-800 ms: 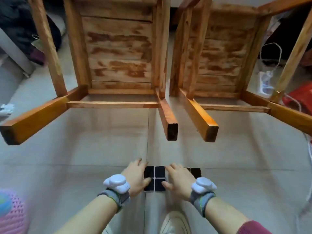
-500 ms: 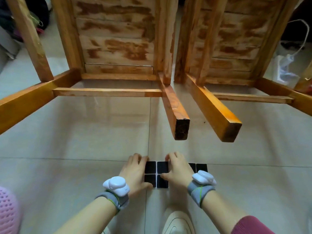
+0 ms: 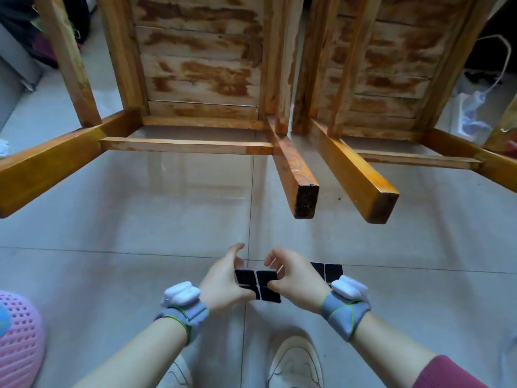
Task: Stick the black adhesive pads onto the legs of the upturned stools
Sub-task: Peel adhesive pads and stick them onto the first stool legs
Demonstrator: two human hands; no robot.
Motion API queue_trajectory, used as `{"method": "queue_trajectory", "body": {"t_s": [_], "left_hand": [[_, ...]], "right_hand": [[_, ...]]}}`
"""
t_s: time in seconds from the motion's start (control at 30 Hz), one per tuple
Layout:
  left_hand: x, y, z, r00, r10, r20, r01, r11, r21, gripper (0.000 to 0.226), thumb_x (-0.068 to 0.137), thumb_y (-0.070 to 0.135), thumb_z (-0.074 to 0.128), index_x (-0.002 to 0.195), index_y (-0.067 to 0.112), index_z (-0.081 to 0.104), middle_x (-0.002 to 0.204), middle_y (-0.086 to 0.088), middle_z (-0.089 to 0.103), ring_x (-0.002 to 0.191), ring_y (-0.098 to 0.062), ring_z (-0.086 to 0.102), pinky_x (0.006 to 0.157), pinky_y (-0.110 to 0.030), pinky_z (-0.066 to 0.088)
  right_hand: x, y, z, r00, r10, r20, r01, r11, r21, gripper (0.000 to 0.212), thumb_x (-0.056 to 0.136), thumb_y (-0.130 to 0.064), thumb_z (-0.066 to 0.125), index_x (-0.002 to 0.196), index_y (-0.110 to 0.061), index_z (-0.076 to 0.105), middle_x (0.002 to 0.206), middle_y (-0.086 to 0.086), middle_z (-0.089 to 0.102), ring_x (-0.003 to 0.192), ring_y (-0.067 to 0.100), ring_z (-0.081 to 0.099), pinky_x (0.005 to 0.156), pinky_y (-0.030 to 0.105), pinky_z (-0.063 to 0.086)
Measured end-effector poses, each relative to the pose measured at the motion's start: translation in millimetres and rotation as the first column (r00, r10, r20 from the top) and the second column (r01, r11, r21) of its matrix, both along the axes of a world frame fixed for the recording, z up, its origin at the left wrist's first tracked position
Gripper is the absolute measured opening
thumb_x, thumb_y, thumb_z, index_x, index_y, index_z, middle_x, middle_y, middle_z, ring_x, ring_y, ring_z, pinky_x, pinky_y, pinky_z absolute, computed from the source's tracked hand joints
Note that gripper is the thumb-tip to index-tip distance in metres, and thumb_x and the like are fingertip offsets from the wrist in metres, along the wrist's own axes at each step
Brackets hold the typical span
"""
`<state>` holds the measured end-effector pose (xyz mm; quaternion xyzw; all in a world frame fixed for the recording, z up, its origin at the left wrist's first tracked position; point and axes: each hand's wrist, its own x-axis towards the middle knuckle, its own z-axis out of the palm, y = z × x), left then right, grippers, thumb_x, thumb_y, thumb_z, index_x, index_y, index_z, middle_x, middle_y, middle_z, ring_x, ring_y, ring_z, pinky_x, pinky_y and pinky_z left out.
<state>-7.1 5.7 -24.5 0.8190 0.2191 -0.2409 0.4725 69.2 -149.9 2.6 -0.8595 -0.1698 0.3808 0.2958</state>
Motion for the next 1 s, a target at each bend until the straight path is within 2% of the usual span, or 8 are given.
{"method": "queue_trajectory", "body": {"t_s": [0.13, 0.3, 0.43, 0.5, 0.6, 0.87, 0.93, 1.0], "left_hand": [[-5.8, 18.0, 35.6, 0.995, 0.095, 0.002, -0.092, 0.969, -0.228, 0.065, 0.052, 0.014, 0.079, 0.114, 0.02, 0.06, 0.092, -0.008, 0.071, 0.076, -0.014, 0.066, 0.084, -0.036, 0.055], [-20.0, 36.8, 106.1, 0.987, 0.102, 0.124, -0.054, 0.938, -0.341, 0.013, 0.067, -0.003, 0.075, 0.079, 0.001, 0.07, 0.068, -0.003, 0.065, 0.065, -0.012, 0.059, 0.067, -0.026, 0.047], [-38.6, 53.4, 166.9, 0.948, 0.205, 0.243, -0.095, 0.912, -0.399, 0.02, 0.073, 0.002, 0.076, 0.092, 0.002, 0.073, 0.08, -0.006, 0.071, 0.074, -0.011, 0.066, 0.071, -0.022, 0.053], [-49.0, 60.2, 194.2, 0.925, 0.255, 0.282, -0.109, 0.889, -0.444, 0.026, 0.077, 0.005, 0.074, 0.103, 0.008, 0.072, 0.091, -0.007, 0.076, 0.085, -0.015, 0.073, 0.074, -0.022, 0.056], [-62.7, 71.1, 231.3, 0.864, 0.378, 0.334, -0.175, 0.846, -0.504, 0.028, 0.078, 0.007, 0.073, 0.104, 0.014, 0.068, 0.097, -0.01, 0.076, 0.092, -0.021, 0.073, 0.074, -0.029, 0.059], [-89.6, 96.5, 305.8, 0.68, 0.577, 0.452, -0.252, 0.763, -0.596, 0.03, 0.076, -0.008, 0.067, 0.099, 0.012, 0.068, 0.089, -0.009, 0.074, 0.077, -0.021, 0.072, 0.06, -0.029, 0.059], [-93.1, 98.5, 315.6, 0.649, 0.598, 0.471, -0.28, 0.763, -0.582, 0.03, 0.077, -0.009, 0.066, 0.096, 0.014, 0.067, 0.088, -0.009, 0.073, 0.076, -0.019, 0.072, 0.06, -0.03, 0.06], [-102.0, 106.0, 325.7, 0.607, 0.623, 0.493, -0.327, 0.762, -0.559, 0.029, 0.077, -0.008, 0.066, 0.092, 0.017, 0.067, 0.084, -0.007, 0.073, 0.069, -0.016, 0.071, 0.054, -0.029, 0.056]], "right_hand": [[-4.4, 5.2, 54.5, 0.987, 0.115, 0.109, -0.119, 0.992, 0.038, 0.015, 0.073, -0.009, 0.057, 0.084, -0.018, 0.063, 0.056, -0.009, 0.052, 0.054, 0.008, 0.05, 0.05, 0.017, 0.039], [-10.2, 22.5, 127.5, 0.98, 0.104, 0.168, -0.135, 0.974, 0.181, 0.011, 0.073, -0.007, 0.065, 0.077, -0.017, 0.061, 0.067, -0.002, 0.064, 0.062, 0.015, 0.063, 0.061, 0.03, 0.053], [-13.9, 41.1, 183.9, 0.986, 0.028, 0.165, -0.081, 0.943, 0.323, 0.016, 0.071, -0.007, 0.072, 0.085, -0.001, 0.065, 0.085, 0.022, 0.068, 0.076, 0.033, 0.068, 0.072, 0.046, 0.055], [-18.0, 50.0, 208.8, 0.994, -0.013, 0.107, -0.032, 0.914, 0.404, 0.017, 0.072, -0.001, 0.071, 0.087, 0.004, 0.065, 0.083, 0.027, 0.066, 0.073, 0.032, 0.063, 0.07, 0.043, 0.055], [-26.1, 66.5, 240.6, 0.998, -0.055, 0.013, 0.042, 0.875, 0.483, 0.021, 0.075, 0.003, 0.07, 0.095, 0.006, 0.064, 0.084, 0.019, 0.066, 0.077, 0.025, 0.062, 0.065, 0.03, 0.052], [-54.2, 110.4, 301.7, 0.989, -0.097, -0.111, 0.148, 0.691, 0.707, 0.034, 0.075, 0.0, 0.073, 0.107, -0.008, 0.063, 0.091, 0.018, 0.068, 0.079, 0.027, 0.067, 0.072, 0.035, 0.059], [-59.6, 116.8, 306.7, 0.989, -0.125, -0.082, 0.145, 0.662, 0.735, 0.033, 0.075, -0.001, 0.073, 0.105, -0.01, 0.064, 0.091, 0.016, 0.068, 0.078, 0.025, 0.067, 0.07, 0.033, 0.059], [-68.2, 127.0, 314.2, 0.983, -0.164, 0.086, 0.041, 0.646, 0.762, 0.029, 0.074, -0.001, 0.074, 0.1, -0.011, 0.066, 0.091, 0.013, 0.067, 0.076, 0.021, 0.067, 0.066, 0.029, 0.059]]}}
